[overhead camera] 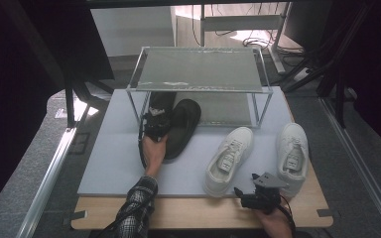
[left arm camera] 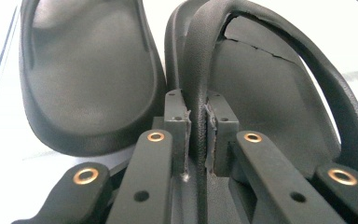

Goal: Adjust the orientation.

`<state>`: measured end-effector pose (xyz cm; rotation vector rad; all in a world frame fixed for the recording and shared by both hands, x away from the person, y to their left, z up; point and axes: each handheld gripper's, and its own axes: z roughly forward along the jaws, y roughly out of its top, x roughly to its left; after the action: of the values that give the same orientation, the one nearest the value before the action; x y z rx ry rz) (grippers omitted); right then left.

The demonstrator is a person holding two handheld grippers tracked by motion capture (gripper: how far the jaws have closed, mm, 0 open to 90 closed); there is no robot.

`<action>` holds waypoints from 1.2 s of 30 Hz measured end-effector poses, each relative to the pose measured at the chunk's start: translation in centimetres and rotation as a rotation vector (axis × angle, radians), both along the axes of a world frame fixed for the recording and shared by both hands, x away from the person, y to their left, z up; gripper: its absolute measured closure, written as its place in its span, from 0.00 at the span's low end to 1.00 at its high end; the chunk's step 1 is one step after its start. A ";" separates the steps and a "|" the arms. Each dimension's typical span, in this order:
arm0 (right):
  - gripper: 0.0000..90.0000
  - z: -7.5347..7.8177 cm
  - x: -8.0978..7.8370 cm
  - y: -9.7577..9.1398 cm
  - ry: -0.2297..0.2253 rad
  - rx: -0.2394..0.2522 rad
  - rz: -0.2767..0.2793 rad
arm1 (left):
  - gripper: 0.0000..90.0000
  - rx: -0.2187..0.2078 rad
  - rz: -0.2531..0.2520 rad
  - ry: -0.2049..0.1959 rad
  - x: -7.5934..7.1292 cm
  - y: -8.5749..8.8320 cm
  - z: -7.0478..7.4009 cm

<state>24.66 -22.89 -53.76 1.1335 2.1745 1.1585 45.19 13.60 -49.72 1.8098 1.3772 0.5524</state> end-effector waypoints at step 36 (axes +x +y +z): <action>0.17 0.0 0.0 0.0 0.002 -0.003 0.000 | 1.00 -0.003 -0.293 -0.013 -10.0 3.8 0.3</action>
<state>24.63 -22.86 -53.75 1.1335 2.1775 1.1541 35.16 17.43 -49.42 1.9573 1.0762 0.4057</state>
